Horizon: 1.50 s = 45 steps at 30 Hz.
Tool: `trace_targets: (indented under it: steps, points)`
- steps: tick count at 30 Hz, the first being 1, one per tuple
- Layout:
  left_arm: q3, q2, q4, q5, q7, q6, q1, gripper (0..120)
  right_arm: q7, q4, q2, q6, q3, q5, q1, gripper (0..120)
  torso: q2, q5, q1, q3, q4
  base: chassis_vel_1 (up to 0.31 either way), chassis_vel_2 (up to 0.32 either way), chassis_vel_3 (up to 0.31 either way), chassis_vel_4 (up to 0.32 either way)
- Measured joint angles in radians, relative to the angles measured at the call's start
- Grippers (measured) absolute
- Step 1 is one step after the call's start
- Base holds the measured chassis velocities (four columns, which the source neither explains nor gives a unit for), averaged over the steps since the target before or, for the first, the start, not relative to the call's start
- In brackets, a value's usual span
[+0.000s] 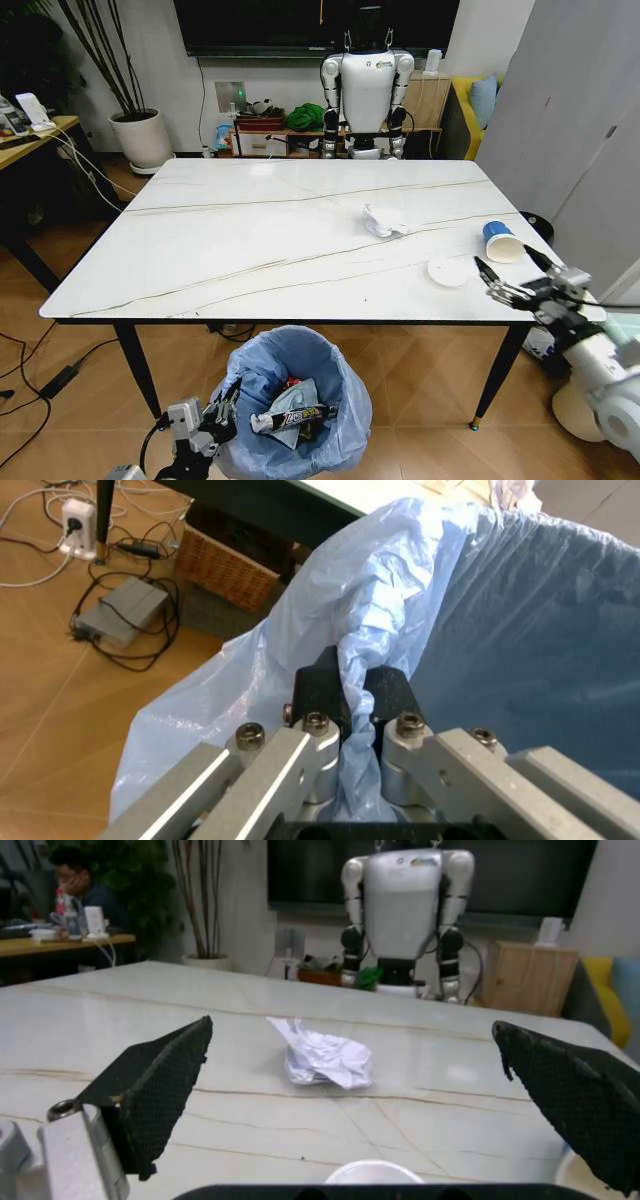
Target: Pick up the trash bin and place the trash from the table into it.
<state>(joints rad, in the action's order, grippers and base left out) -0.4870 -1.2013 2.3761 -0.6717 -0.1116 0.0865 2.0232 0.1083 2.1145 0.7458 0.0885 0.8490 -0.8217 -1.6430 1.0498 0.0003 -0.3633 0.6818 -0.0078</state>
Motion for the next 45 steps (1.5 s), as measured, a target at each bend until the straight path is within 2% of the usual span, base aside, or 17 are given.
trace_targets:
  steps: [1,4,5,7,12,16,27,34,38,45]
  points:
    - [0.0,0.0,0.0,0.0,0.0,0.0,0.0,0,0.0,0.0,0.0,0.0,0.0,0.0,0.0,100,0.0,0.0,0.0,0.0,0.0,0.0,0.0,0.0,0.0]
    - [-0.008,-0.01,0.001,0.009,0.006,-0.002,0.012,0,-0.041,-0.037,-0.13,-0.078,-0.144,-0.08,0.162,100,0.0,-0.0004,0.0,0.0,0.0005,0.0,0.0,0.0,0.0]
    - [-0.008,-0.01,0.001,0.009,0.006,-0.002,0.012,0,-0.041,-0.037,-0.13,-0.078,-0.144,-0.08,0.162,100,0.0,-0.0004,0.0,0.0,0.0005,0.0,0.0,0.0,0.0]
    - [-0.012,-0.019,0.001,0.012,0.006,-0.002,0.013,0,-0.076,-0.095,-0.196,-0.135,-0.287,-0.127,0.302,100,0.0,-0.0004,0.0,0.0,0.0003,0.0,0.0,0.0,0.0]
    - [-0.017,-0.027,-0.005,0.012,0.006,-0.003,0.011,0,-0.151,-0.202,-0.215,-0.183,-0.446,-0.187,0.491,100,0.0,-0.0003,0.0,0.0,0.0003,0.0,0.0,0.0,0.0]
    - [-0.021,-0.028,-0.009,0.008,0.004,-0.003,0.007,0,-0.202,-0.263,-0.216,-0.212,-0.513,-0.257,0.571,100,0.0,-0.0003,0.0,0.0,0.0002,0.0,0.0,0.0,0.0]
    - [-0.022,-0.031,-0.022,-0.003,-0.005,-0.003,-0.007,0,-0.419,-0.318,-0.2,-0.296,-0.622,-0.457,0.69,100,0.0,-0.0004,0.0,0.0,0.0002,0.0,0.0,0.0,0.0]
    - [-0.023,-0.028,-0.025,-0.007,-0.007,-0.002,-0.008,0,-0.495,-0.347,-0.186,-0.313,-0.636,-0.477,0.711,100,0.0,-0.0002,0.0,0.0,0.0002,0.0,0.0,0.0,0.0]
    - [-0.025,-0.028,-0.025,-0.01,-0.009,-0.002,-0.01,0,-0.487,-0.397,-0.174,-0.312,-0.649,-0.472,0.738,100,0.0,-0.0002,0.0,0.0,0.0002,0.0,0.0,0.0,0.0]
    - [-0.028,-0.034,-0.025,-0.01,-0.01,-0.001,-0.007,0,-0.378,-0.472,-0.178,-0.283,-0.676,-0.429,0.771,98,0.0,-0.0003,0.0,0.0,0.0002,0.0,0.0,0.0,0.0]
